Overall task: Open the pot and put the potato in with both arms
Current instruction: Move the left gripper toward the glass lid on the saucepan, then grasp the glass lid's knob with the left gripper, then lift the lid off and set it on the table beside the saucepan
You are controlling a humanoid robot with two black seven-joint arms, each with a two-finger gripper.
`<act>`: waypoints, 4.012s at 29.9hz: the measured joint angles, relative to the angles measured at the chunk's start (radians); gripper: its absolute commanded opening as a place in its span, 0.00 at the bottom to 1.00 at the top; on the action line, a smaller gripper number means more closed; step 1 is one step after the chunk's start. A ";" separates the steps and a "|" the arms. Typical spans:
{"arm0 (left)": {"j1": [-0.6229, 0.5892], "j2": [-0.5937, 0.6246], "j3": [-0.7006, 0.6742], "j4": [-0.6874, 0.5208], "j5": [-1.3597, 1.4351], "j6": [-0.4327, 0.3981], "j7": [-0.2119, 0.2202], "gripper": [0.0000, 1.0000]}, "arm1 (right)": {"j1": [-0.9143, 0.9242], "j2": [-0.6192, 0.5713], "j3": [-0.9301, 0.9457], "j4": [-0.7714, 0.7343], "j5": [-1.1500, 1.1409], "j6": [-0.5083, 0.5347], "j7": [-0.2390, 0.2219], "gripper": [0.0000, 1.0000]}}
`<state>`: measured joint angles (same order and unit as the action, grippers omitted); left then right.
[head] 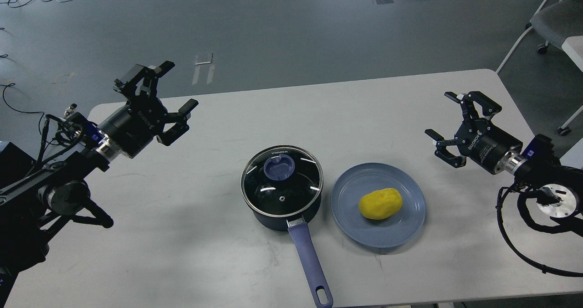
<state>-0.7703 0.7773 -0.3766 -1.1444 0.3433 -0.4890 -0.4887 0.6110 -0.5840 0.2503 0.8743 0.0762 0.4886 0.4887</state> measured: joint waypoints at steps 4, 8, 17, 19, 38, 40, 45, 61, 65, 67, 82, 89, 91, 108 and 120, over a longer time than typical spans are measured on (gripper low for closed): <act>-0.004 0.047 -0.082 -0.149 0.362 0.000 0.000 0.98 | 0.000 0.004 0.000 0.000 -0.001 0.000 0.000 0.97; -0.007 0.065 -0.157 -0.271 0.652 0.000 0.000 0.98 | 0.002 0.004 0.000 0.000 -0.001 0.000 0.000 0.97; -0.099 -0.036 -0.165 -0.361 1.302 0.000 0.000 0.98 | 0.004 0.006 -0.001 0.000 -0.003 0.000 0.000 0.97; -0.109 -0.062 -0.153 -0.358 1.412 0.000 0.000 0.98 | 0.002 0.006 -0.002 0.000 -0.004 0.000 0.000 0.97; -0.105 -0.244 -0.023 -0.189 1.712 0.049 0.000 0.98 | 0.000 0.004 -0.002 0.000 -0.006 0.000 0.000 0.97; -0.101 -0.250 -0.015 -0.175 1.724 0.066 0.000 0.98 | 0.000 0.004 -0.002 0.000 -0.006 0.000 0.000 0.97; -0.085 -0.254 0.000 -0.160 1.753 0.095 0.000 0.98 | -0.001 0.004 -0.002 0.000 -0.006 0.000 0.000 0.97; -0.048 -0.253 0.005 -0.141 1.783 0.182 0.000 0.56 | -0.004 0.005 -0.002 0.000 -0.007 0.000 0.000 0.97; -0.047 -0.253 0.005 -0.141 1.782 0.182 0.000 0.45 | -0.004 0.004 -0.002 0.000 -0.007 0.000 0.000 0.97; -0.044 -0.251 0.005 -0.142 1.782 0.183 0.000 0.38 | -0.004 0.004 -0.002 0.000 -0.007 0.000 0.000 0.97; -0.092 -0.106 -0.005 -0.223 1.723 0.209 0.000 0.40 | -0.005 0.006 -0.002 0.003 -0.009 0.000 0.000 0.97; -0.070 0.067 0.025 -0.214 1.692 0.311 0.000 0.41 | -0.003 0.008 -0.002 0.002 -0.012 0.000 0.000 0.97; -0.053 0.102 0.049 -0.209 1.682 0.349 0.000 0.41 | -0.003 0.011 -0.003 0.002 -0.014 0.000 0.000 0.97; 0.110 0.134 0.091 -0.017 1.627 0.454 0.000 0.46 | -0.002 0.012 -0.005 0.001 -0.017 0.000 0.000 0.97; 0.152 0.071 0.093 0.078 1.614 0.472 0.000 0.65 | -0.002 0.011 -0.005 0.000 -0.018 0.000 0.000 0.97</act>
<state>-0.6184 0.8479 -0.2839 -1.0660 1.9578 -0.0174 -0.4886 0.6090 -0.5726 0.2451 0.8744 0.0583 0.4887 0.4887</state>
